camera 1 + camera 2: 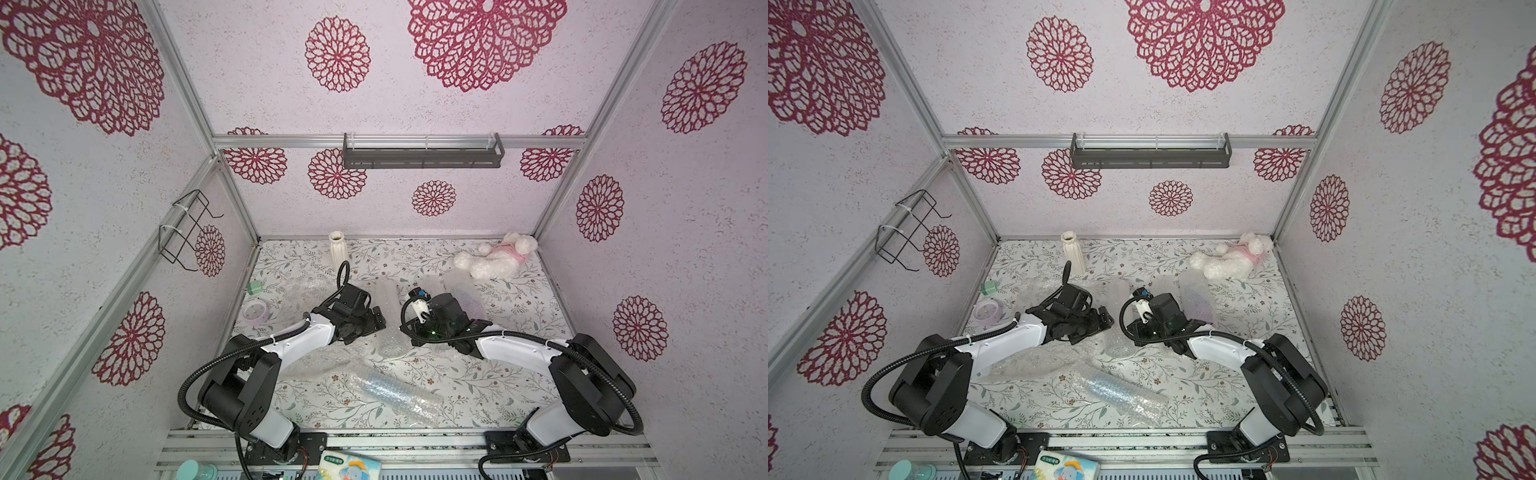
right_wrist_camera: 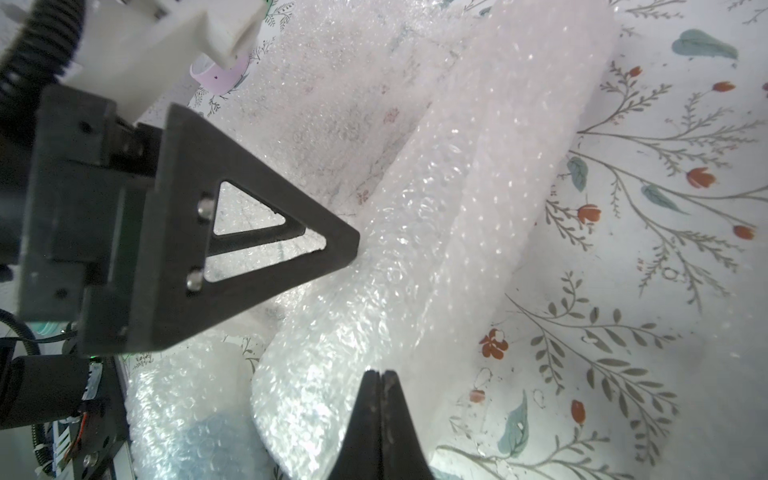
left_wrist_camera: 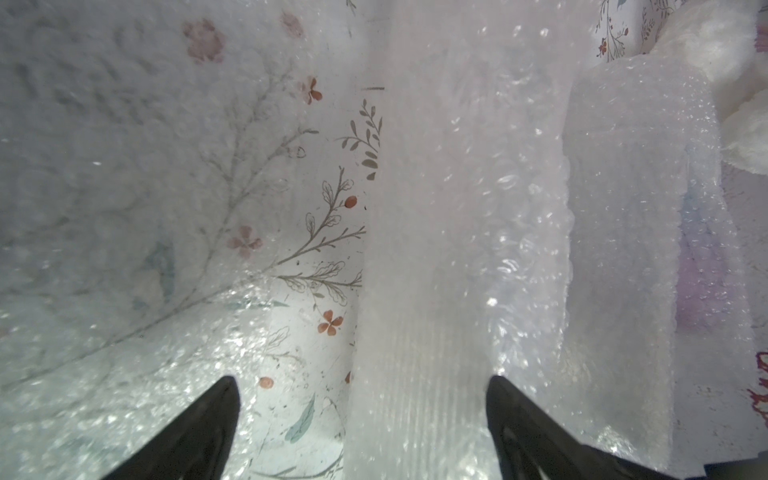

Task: Unwrap the vase from the bubble wrap
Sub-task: Unwrap the bubble wrap at the center of the board.

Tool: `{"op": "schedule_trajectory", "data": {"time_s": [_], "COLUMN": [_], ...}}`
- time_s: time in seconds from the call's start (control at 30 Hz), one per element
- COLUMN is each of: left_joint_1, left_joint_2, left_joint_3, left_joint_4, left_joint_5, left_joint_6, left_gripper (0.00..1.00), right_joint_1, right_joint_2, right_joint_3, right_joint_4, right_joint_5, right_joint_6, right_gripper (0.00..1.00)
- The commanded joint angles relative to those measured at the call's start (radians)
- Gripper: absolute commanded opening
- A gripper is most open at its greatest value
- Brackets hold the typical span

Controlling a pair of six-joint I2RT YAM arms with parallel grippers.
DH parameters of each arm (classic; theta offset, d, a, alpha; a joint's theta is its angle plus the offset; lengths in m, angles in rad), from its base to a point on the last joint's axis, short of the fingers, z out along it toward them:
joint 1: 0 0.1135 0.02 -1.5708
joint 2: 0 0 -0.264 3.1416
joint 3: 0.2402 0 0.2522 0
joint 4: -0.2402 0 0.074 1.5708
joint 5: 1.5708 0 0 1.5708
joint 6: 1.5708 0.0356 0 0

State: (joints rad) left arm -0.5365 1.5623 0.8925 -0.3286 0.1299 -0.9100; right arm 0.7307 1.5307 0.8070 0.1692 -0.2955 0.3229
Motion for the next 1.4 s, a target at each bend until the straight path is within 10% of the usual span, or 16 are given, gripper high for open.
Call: {"op": "schedule_trajectory", "data": {"time_s": [0.0,0.83,0.93,1.03,1.37], "left_joint_1": [0.000,0.012,0.012,0.010,0.007], "left_joint_2": [-0.010,-0.021,-0.022,-0.015,-0.012], "left_joint_3": [-0.028,-0.037,-0.023,-0.001,-0.044], "left_joint_4": [-0.065,-0.077,-0.069,-0.042,0.174], "left_joint_5": [0.009,0.010,0.011,0.030,0.117], "left_joint_6": [0.011,0.018,0.015,0.003,-0.066], "left_gripper": [0.95,0.95,0.95,0.95,0.95], "right_joint_1": [-0.011,-0.051,-0.053,-0.060,-0.115], "right_joint_2": [-0.054,-0.109,-0.133,-0.166,-0.127], "right_joint_3": [0.011,-0.007,-0.002,0.011,0.079], "right_joint_4": [-0.020,-0.091,-0.099,-0.097,0.007], "right_joint_5": [0.026,0.076,0.079,0.084,0.078], "right_joint_6": [-0.022,-0.060,-0.077,-0.097,-0.091], "right_gripper": [0.00,0.00,0.42,0.61,0.68]}}
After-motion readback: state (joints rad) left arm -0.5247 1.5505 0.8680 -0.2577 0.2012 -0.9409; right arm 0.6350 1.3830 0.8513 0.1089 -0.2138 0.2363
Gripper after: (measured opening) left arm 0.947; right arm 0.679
